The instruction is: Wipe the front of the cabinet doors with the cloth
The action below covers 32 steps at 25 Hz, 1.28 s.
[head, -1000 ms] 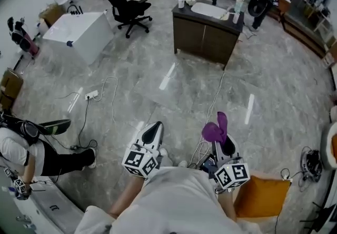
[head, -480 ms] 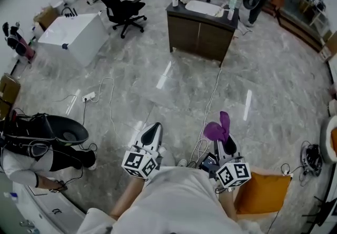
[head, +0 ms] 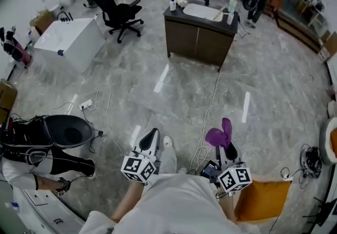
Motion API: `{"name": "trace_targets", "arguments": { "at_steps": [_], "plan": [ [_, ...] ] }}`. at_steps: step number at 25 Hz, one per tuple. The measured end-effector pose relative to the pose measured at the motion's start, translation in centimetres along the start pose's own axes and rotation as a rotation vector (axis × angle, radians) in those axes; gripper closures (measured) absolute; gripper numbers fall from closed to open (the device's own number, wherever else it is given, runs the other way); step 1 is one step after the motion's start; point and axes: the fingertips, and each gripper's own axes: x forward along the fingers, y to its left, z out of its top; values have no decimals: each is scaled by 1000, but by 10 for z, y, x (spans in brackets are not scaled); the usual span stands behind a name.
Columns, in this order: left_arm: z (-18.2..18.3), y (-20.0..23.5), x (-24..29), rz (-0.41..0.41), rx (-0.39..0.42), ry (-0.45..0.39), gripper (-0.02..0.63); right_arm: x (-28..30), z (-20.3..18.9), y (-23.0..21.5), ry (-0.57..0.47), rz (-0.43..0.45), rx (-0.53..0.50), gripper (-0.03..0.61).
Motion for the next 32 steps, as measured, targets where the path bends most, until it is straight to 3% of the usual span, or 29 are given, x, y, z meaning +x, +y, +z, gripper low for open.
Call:
{"name": "trace_targets", "arguments": {
  "at_steps": [8, 14, 18, 23, 27, 32],
  "plan": [
    [26, 37, 107, -79, -27, 8, 597, 96, 27, -28, 34, -64, -41, 443],
    [42, 73, 190, -158, -31, 17, 597, 176, 54, -44, 1, -116, -80, 443],
    [54, 86, 217, -223, 3, 31, 597, 212, 57, -52, -9, -170, -62, 443],
    [63, 115, 244, -225, -22, 33, 597, 245, 59, -54, -9, -193, -56, 443],
    [60, 118, 262, -240, -34, 65, 597, 251, 61, -63, -7, -232, -42, 443],
    [61, 112, 286, -282, 18, 80, 597, 262, 52, -90, 22, -289, -6, 443]
  ]
}}
